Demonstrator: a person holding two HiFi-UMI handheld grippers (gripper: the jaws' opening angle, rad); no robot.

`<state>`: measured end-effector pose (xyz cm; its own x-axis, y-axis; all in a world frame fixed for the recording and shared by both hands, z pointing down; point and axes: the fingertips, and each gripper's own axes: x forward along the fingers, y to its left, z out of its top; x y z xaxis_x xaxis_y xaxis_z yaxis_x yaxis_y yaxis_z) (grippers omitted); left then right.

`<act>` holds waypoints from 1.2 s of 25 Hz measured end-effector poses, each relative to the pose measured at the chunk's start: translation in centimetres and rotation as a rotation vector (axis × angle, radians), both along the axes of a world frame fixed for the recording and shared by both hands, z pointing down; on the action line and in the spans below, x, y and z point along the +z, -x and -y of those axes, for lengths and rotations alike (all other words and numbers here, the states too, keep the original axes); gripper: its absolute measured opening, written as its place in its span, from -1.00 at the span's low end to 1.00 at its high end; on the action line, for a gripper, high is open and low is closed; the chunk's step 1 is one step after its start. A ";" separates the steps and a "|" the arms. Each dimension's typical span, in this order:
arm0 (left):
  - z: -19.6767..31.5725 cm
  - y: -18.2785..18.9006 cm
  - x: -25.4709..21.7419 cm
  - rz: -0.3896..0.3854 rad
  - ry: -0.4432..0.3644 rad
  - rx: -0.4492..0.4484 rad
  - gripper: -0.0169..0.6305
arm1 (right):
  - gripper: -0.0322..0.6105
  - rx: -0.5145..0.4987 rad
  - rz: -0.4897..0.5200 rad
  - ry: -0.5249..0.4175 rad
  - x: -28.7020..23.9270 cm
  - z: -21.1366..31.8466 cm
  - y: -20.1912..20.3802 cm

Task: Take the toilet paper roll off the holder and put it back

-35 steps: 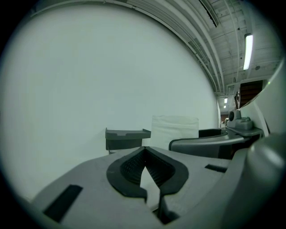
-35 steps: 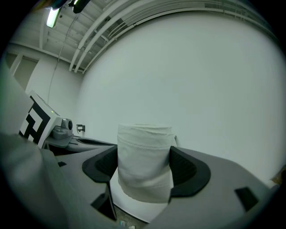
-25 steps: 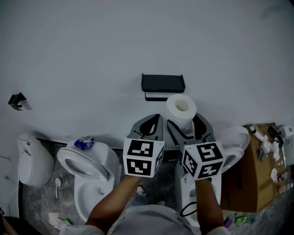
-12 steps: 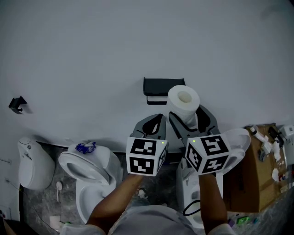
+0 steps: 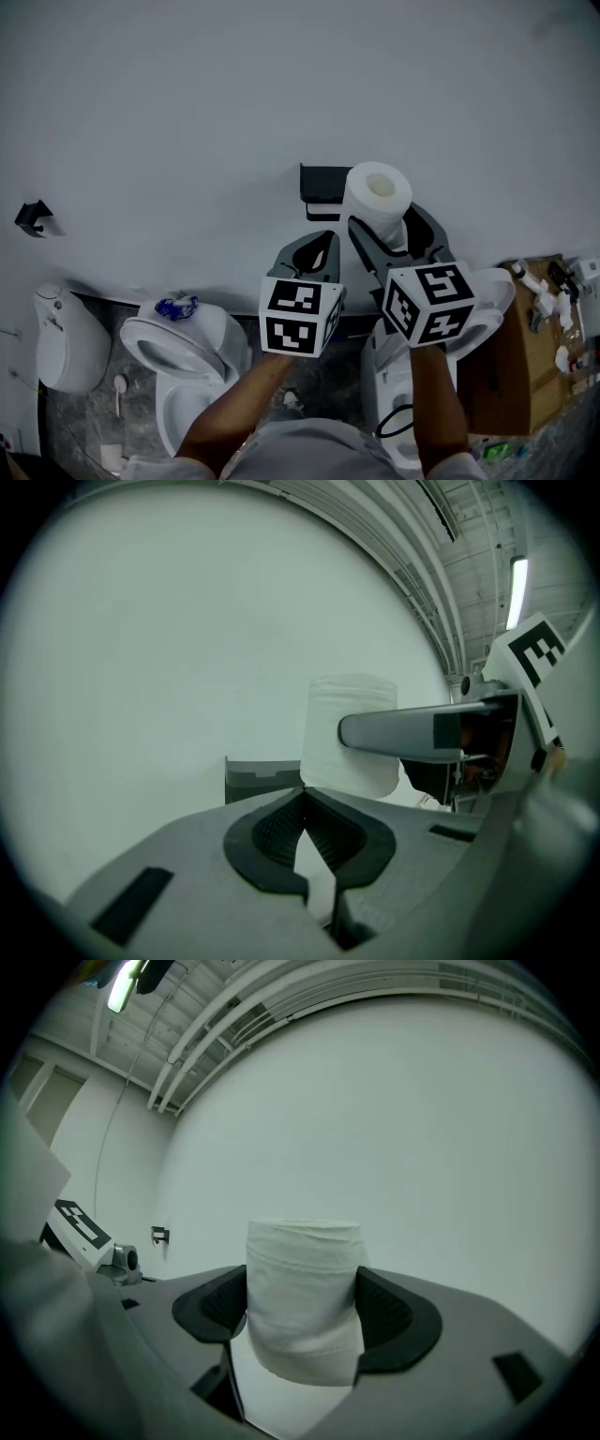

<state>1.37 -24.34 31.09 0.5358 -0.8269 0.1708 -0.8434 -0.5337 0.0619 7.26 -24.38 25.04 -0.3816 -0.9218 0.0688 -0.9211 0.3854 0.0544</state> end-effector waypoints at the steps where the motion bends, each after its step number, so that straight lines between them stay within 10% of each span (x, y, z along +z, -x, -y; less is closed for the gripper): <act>1: 0.3 0.1 0.0 -0.001 0.000 -0.001 -0.94 | 0.20 0.001 0.002 -0.001 -0.1 0.3 0.1; 30: 7.6 1.8 0.9 0.003 0.017 0.010 -0.94 | 0.20 0.018 -0.009 0.008 -0.5 10.7 1.6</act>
